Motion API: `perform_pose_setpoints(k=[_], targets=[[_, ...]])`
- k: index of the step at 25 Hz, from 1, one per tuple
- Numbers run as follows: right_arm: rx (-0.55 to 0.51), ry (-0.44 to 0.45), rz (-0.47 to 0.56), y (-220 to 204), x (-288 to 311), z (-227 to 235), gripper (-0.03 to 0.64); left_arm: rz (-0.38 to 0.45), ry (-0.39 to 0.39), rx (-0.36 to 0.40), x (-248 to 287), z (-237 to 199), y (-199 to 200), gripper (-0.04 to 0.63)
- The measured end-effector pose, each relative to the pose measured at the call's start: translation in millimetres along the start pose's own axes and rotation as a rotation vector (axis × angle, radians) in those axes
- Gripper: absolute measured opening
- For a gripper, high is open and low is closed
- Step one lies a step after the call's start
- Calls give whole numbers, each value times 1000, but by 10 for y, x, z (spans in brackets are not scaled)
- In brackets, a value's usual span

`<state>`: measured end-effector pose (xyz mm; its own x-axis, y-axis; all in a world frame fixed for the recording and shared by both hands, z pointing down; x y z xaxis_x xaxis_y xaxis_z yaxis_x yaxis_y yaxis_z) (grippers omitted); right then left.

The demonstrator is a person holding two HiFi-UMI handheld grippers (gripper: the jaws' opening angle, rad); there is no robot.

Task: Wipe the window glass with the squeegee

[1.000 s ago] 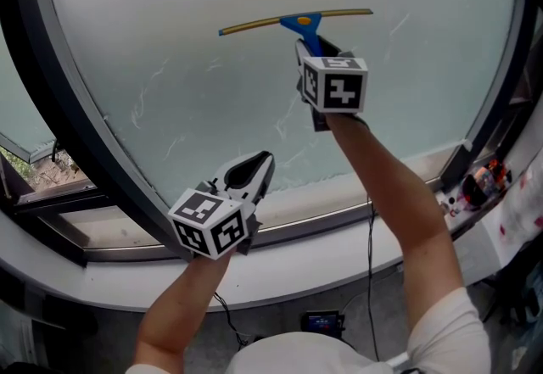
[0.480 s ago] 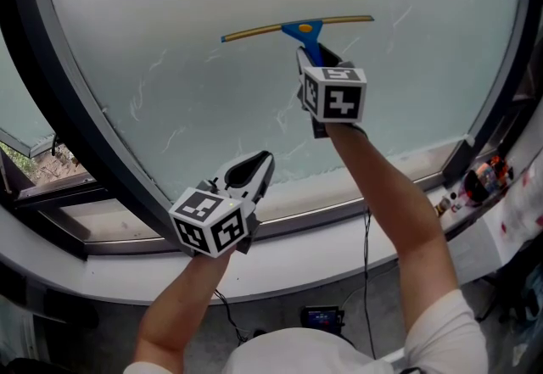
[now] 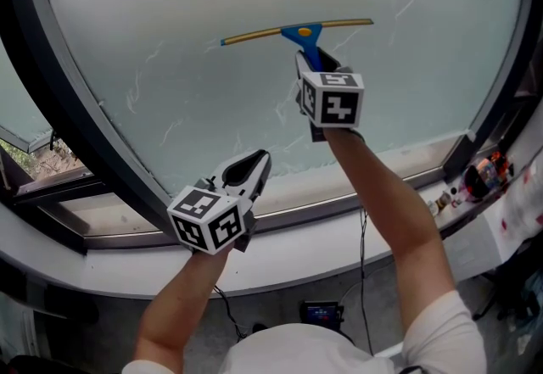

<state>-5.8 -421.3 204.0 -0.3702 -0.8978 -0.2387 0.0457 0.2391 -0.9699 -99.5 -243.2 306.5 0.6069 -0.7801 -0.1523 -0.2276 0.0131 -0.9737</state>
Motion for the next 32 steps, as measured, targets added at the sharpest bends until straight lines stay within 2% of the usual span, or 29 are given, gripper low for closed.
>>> perform_pose_setpoints(k=[18,32], targets=[[26,-7,-38,-510,-153,-28,150,-55,29,-48,-75,-94,-374,46],[-17,4,-43,-845,-250,-55,149,-95,40,-83,-92,-136,-651,46]])
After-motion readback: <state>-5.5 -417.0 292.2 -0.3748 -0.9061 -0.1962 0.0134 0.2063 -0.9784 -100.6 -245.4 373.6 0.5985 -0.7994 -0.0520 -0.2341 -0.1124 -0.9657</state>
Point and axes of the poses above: the fingertips, and each gripper's own axes: x forward along the fingers, z to its right, y out of its top, the point moved 1 cm from there along -x, backward along the fingers, and after that the axes turned 9 degrees about z, right-handed, at the moved point
